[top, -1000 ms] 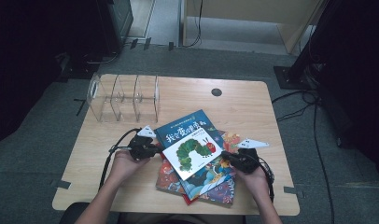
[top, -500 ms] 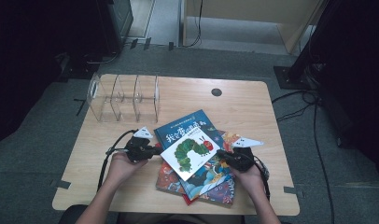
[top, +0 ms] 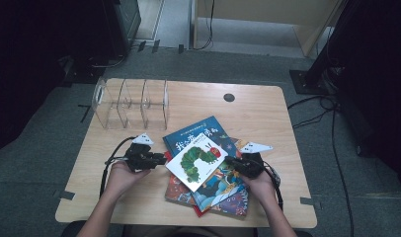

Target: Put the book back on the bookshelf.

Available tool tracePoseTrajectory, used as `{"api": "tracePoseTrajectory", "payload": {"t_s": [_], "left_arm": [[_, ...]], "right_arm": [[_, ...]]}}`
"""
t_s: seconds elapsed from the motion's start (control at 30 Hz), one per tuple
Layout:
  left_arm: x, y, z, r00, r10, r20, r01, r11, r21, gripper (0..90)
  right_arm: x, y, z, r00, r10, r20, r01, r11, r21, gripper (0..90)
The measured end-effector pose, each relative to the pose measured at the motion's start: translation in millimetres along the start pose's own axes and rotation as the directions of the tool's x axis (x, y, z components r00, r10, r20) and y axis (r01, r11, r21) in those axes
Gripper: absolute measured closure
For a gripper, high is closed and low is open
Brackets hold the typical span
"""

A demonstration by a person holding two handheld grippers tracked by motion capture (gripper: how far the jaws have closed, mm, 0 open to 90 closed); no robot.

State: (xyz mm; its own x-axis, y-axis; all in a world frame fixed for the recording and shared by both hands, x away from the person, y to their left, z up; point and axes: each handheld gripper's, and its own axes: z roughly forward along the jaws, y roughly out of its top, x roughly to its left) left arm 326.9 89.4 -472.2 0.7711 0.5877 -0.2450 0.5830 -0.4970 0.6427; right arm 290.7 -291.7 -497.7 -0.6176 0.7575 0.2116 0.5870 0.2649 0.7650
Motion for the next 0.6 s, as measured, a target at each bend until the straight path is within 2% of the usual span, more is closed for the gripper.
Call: {"api": "tracePoseTrajectory", "payload": {"t_s": [0.07, 0.17, 0.27, 0.47, 0.6], "left_arm": [[-1.2, -0.6, -1.8, 0.9999, 0.01, -0.008, -0.01, 0.9999, -0.01, 60.4], [-0.6, -0.7, -3.8, 1.0, 0.006, 0.004, -0.006, 0.9999, -0.015, 49.3], [0.3, -0.7, -4.3, 0.9995, -0.012, 0.031, 0.013, 0.9997, -0.019, 46.0], [-4.3, 1.1, -1.5, 0.9997, -0.015, 0.02, 0.015, 0.9998, -0.01, 39.0], [-3.4, 3.5, 1.8, 0.9989, -0.03, 0.037, 0.03, 0.9995, 0.004, 37.2]], "right_arm": [[0.1, 1.0, 1.8, 0.9999, -0.01, -0.002, 0.01, 1.0, -0.004, 90.0], [0.3, 2.1, 3.7, 0.9999, -0.016, -0.005, 0.016, 1.0, -0.005, 90.0], [0.4, 2.8, 5.4, 0.9998, -0.018, -0.007, 0.018, 1.0, -0.01, 90.0], [2.7, 7.9, 10.3, 0.9997, -0.021, -0.01, 0.022, 1.0, 0.005, 90.0], [4.1, 9.4, 13.5, 0.9996, -0.026, -0.015, 0.026, 1.0, 0.0, 90.0]]}}
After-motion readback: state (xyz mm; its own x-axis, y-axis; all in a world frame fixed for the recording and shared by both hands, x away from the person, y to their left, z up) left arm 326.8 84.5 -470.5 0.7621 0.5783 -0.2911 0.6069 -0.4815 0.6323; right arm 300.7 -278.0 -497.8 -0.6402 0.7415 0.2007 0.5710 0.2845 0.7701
